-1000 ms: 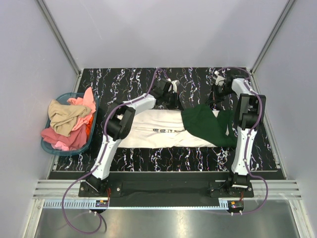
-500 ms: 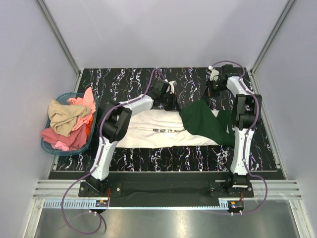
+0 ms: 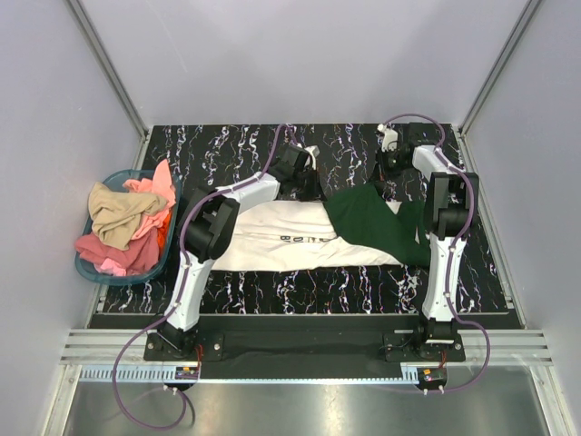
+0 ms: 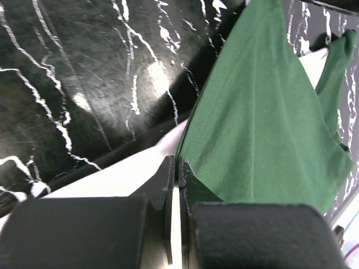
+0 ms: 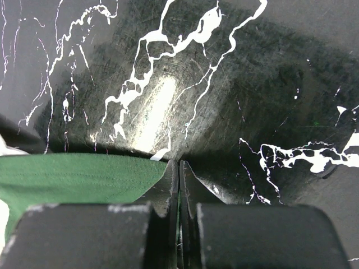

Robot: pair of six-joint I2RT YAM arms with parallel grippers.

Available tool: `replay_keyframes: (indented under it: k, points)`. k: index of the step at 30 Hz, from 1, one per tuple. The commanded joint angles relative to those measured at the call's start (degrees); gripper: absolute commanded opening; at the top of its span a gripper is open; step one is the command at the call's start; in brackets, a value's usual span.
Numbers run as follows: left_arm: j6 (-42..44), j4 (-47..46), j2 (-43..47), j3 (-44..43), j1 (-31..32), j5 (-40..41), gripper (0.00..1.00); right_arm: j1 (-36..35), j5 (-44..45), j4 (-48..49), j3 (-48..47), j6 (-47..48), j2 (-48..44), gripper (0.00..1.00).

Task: Fold and stack the t-shirts
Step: Fold the tshirt

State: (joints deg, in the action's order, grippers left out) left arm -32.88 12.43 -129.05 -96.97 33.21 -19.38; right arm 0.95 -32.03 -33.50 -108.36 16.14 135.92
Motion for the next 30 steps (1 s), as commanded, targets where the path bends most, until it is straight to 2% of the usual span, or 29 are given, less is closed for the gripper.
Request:
replay_keyframes:
  k: [1, 11, 20, 27, 30]
  points:
    - [0.63, 1.28, 3.2, 0.2, -1.13, 3.73, 0.0, 0.1, 3.47, 4.84, 0.69, 3.19, -4.08, 0.0]
    - [-0.6, 1.99, 2.93, 0.9, -1.57, 6.19, 0.0, 0.19, 3.82, 9.14, 2.45, 3.28, -6.01, 0.0]
    - [0.1, 2.78, 1.0, -1.2, -2.27, 2.42, 0.0, 0.19, 3.83, 10.82, 2.1, 2.06, -5.49, 0.0]
    - [-0.16, 3.31, 0.73, -0.85, -2.27, 2.59, 0.0, 0.1, 1.0, 11.79, 2.36, 0.64, -4.87, 0.04]
    - [-0.25, 3.39, 0.12, -1.2, -2.27, 2.41, 0.0, 0.19, 2.06, 11.79, 2.71, 0.56, -4.78, 0.09]
